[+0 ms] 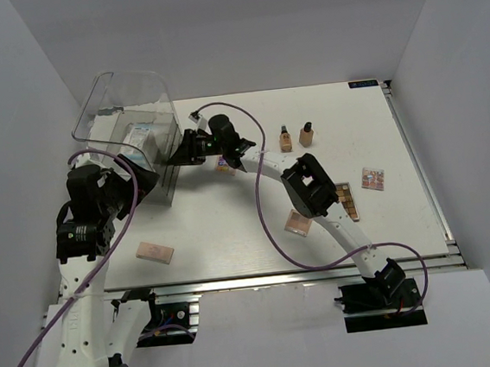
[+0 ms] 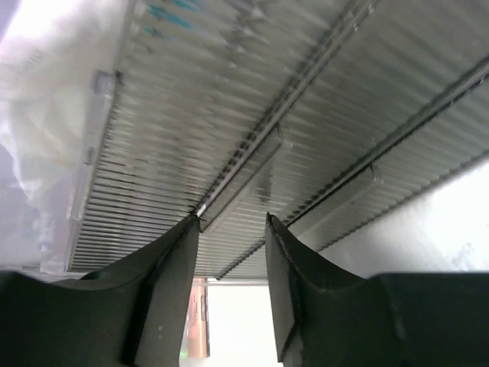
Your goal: Organize the makeup
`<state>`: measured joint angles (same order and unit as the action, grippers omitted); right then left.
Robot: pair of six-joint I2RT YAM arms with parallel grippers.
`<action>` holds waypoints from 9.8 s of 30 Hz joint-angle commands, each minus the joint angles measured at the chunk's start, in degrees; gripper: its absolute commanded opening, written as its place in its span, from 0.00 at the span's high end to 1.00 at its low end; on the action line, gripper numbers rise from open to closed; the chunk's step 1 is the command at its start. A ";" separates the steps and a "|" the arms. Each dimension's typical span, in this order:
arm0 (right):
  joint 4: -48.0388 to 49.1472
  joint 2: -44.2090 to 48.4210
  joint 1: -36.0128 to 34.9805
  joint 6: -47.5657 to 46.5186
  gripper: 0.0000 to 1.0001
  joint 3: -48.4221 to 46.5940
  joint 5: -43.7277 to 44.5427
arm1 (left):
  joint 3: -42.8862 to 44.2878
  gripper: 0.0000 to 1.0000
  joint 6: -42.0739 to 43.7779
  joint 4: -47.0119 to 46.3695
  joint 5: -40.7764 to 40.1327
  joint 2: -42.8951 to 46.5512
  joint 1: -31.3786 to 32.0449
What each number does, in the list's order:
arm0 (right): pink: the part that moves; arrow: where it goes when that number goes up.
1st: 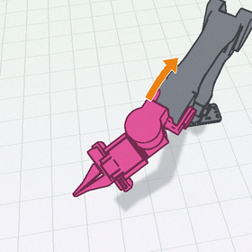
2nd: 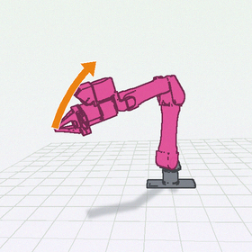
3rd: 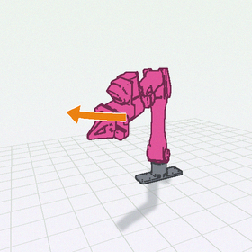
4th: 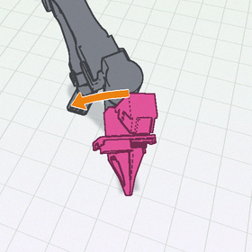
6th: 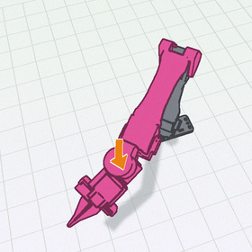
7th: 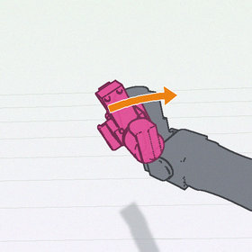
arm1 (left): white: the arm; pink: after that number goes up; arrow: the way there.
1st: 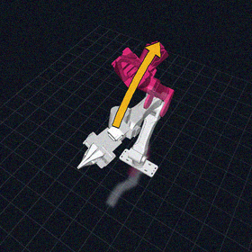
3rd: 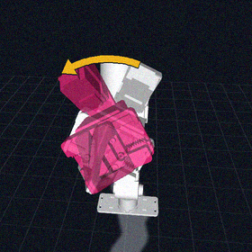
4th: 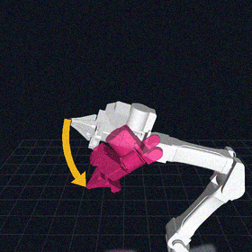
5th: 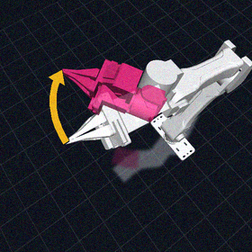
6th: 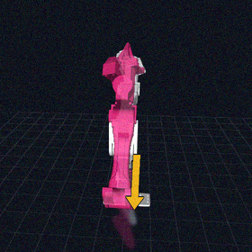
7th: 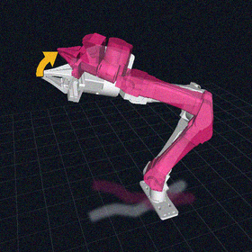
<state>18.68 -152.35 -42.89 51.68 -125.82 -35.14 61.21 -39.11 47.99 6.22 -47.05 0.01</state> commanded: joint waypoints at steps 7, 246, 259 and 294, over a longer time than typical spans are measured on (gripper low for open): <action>10.41 -1.54 0.36 0.09 0.64 -3.99 5.34 | -0.92 0.02 -1.76 -1.84 0.37 1.08 0.08; -9.10 50.06 36.83 -60.91 0.18 57.80 16.85 | -26.40 0.19 0.10 -26.89 14.70 19.98 0.16; -10.50 35.64 34.37 -62.93 0.21 45.31 20.46 | -24.30 0.18 0.88 -24.78 12.94 18.49 0.08; -2.42 46.29 3.98 -118.03 1.00 43.30 7.89 | -18.50 0.19 3.25 -19.78 4.33 19.53 0.16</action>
<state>11.27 -103.35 -37.78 -57.43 -78.74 -27.75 40.80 -36.86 26.20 12.60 -28.32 0.03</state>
